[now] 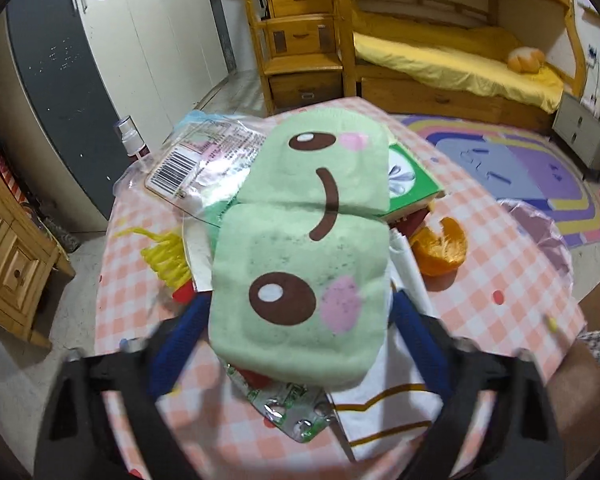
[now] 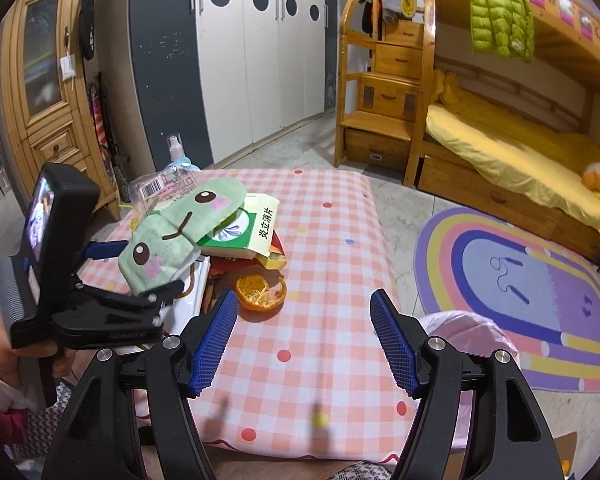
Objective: Collect trash
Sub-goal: 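Grasp the green plush frog-face pouch with the left tool and lift, then grasp the clear plastic wrapper with the right tool while the left tool holds the pouch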
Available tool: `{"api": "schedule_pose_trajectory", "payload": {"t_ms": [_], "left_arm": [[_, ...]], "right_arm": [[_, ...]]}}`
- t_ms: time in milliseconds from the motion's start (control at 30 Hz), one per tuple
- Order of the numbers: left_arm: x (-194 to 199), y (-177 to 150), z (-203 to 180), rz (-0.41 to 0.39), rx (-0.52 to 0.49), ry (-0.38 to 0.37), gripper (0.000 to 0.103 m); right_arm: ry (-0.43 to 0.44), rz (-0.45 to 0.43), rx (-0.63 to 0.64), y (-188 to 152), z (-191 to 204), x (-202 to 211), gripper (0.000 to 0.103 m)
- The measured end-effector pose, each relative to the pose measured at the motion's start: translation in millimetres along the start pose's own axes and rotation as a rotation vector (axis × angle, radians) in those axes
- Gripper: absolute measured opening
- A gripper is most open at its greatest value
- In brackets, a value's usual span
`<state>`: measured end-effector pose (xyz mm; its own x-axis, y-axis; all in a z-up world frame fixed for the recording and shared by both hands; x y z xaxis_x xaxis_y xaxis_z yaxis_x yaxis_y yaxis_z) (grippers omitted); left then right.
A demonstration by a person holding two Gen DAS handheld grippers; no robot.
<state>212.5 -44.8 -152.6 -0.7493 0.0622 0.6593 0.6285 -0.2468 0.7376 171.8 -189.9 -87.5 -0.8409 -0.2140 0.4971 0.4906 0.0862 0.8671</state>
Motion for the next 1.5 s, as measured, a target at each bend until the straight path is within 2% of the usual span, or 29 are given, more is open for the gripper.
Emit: {"api": "schedule_pose_trajectory", "payload": {"t_ms": [67,100,167,200,233,333,500,600,700,833,900,967,1033,1133,1233,1367,1500], "left_arm": [[4,2,1,-0.013,0.015,-0.010,0.068],[8,4,4,-0.026,0.030,-0.018,0.059],[9,11,5,-0.035,0.042,-0.025,0.050],[10,14,6,-0.041,0.050,-0.028,0.034],[12,19,7,-0.047,0.057,-0.033,0.022],[27,44,9,-0.113,0.074,-0.038,0.014],[74,99,16,-0.265,0.130,-0.077,0.011],[106,120,25,-0.338,0.139,-0.079,0.011],[126,123,34,-0.364,0.159,-0.096,0.011],[153,110,52,-0.394,0.198,-0.089,0.011],[158,100,62,-0.392,0.198,-0.056,0.011],[157,85,73,-0.368,0.193,0.008,0.011],[151,67,86,-0.340,0.210,0.056,0.011],[138,40,110,-0.291,0.249,0.120,0.011],[124,19,132,-0.244,0.310,0.137,0.011],[112,5,150,-0.216,0.340,0.157,0.011],[99,1,158,-0.201,0.342,0.161,0.011]], "right_arm": [[0.005,0.003,-0.001,-2,1,2,0.069],[0.006,0.002,0.000,-3,1,3,0.069],[0.006,0.002,-0.004,-3,0,4,0.069],[0.008,0.001,-0.010,-3,0,5,0.069],[0.011,-0.001,-0.014,-4,1,6,0.069],[0.022,-0.013,-0.028,1,2,9,0.069],[0.038,-0.032,-0.063,11,1,14,0.075],[0.064,-0.036,-0.067,15,8,16,0.076],[0.085,-0.022,-0.045,14,21,14,0.077],[0.115,0.005,-0.027,6,38,8,0.077],[0.132,0.016,-0.018,4,47,4,0.077],[0.155,0.015,-0.007,5,59,0,0.076],[0.166,0.013,0.018,9,71,-6,0.066],[0.178,0.004,0.080,18,90,-18,0.058],[0.190,0.002,0.133,28,105,-34,0.058],[0.187,0.026,0.113,39,110,-63,0.058],[0.178,0.047,0.058,44,105,-87,0.049]]}}
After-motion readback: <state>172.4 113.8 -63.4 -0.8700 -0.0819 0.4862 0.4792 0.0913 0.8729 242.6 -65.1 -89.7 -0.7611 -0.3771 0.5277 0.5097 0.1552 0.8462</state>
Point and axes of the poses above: each gripper's, at about its wrist camera, not at the fingertips, and x roughly against the way its jaws point, z to its left, y to its top, the point moved 10 cm from there along -x, roughly the way its jaws point, and after that the axes turned 10 degrees about -z, right-handed, at the moved point
